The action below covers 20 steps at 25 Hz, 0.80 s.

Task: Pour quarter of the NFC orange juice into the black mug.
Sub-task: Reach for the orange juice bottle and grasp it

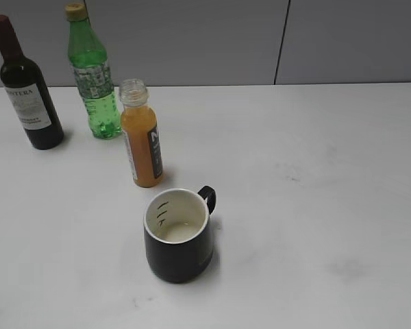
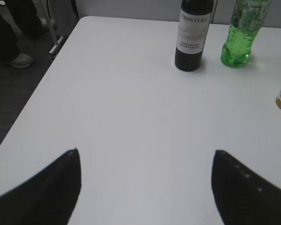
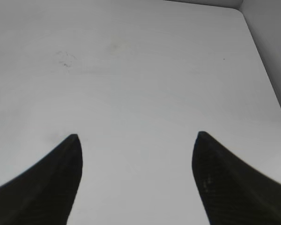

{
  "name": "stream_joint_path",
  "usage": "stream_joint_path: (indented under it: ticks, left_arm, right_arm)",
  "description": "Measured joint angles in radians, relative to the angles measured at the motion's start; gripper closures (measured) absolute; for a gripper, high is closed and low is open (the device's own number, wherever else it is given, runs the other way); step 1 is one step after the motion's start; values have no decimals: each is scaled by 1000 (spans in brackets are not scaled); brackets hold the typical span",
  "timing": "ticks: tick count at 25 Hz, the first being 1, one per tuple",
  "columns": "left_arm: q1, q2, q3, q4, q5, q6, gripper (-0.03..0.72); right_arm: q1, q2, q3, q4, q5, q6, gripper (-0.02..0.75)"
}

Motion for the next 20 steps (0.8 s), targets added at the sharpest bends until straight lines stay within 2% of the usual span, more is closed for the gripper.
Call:
stream_joint_path:
  ticks: [7,10,14,20]
  left_arm:
    - [0,206,0,-17,-364,4,13]
    - [-3,345,1,-53,-552,61,20]
    - [-57,526,17,-75,-856,91,29]
    - [-188,817,28,-78,-1230,96,69]
  right_arm:
    - [0,0,0,0,0,0,182]
    - [0,0,0,1,0,0,182]
    - [0,0,0,1,0,0,182]
    - [0,0,0,7,0,0,182]
